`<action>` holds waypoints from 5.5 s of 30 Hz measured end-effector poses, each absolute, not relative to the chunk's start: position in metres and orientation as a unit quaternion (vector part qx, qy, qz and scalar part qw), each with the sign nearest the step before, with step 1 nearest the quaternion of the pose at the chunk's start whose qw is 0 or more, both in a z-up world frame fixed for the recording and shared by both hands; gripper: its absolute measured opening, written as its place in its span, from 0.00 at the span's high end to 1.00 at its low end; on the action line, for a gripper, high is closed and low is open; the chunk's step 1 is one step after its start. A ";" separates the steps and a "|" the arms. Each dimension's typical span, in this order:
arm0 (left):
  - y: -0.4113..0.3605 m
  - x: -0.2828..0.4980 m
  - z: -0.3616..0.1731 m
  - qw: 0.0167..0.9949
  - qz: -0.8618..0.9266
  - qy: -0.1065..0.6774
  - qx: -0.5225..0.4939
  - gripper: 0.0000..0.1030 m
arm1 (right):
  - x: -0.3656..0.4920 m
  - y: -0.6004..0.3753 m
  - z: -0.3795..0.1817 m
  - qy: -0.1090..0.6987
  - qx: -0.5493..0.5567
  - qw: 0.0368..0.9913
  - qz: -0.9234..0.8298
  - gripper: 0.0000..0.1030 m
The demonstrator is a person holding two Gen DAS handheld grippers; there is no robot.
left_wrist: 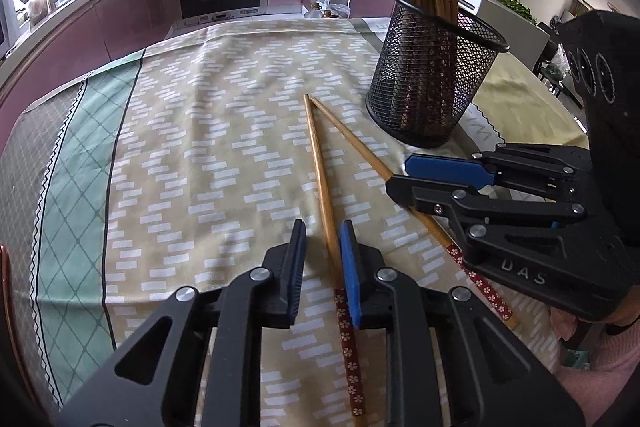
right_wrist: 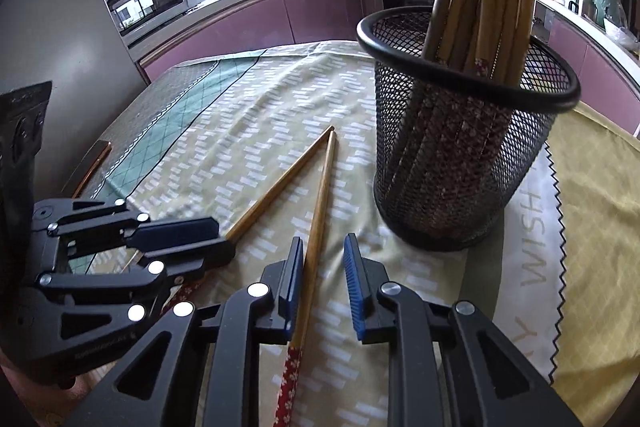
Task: Organize utensils
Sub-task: 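Grasp a red-tipped chopstick with the right gripper while the left gripper grasps the other, then raise the chopstick upright with the left gripper while the right gripper raises its own, then carry the upright chopstick over the mesh cup with the left gripper while the right gripper follows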
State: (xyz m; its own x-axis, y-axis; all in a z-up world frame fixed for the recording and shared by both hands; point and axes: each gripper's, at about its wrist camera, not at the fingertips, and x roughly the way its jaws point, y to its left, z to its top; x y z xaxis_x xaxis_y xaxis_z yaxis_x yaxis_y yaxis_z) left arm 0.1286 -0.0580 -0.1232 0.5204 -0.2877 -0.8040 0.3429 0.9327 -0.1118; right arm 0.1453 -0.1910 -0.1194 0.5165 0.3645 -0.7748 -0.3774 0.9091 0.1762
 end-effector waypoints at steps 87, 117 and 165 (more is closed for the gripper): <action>-0.064 0.108 -0.069 0.897 -0.197 0.396 0.008 0.93 | 0.095 -0.234 -0.057 0.360 0.049 0.894 0.262 0.94; -0.063 0.098 -0.044 0.906 -0.214 0.366 -0.004 0.93 | 0.091 -0.257 -0.034 0.328 0.068 0.906 0.257 0.94; -0.068 0.097 -0.023 0.915 -0.228 0.334 -0.003 0.93 | 0.095 -0.262 -0.015 0.297 0.075 0.919 0.249 0.94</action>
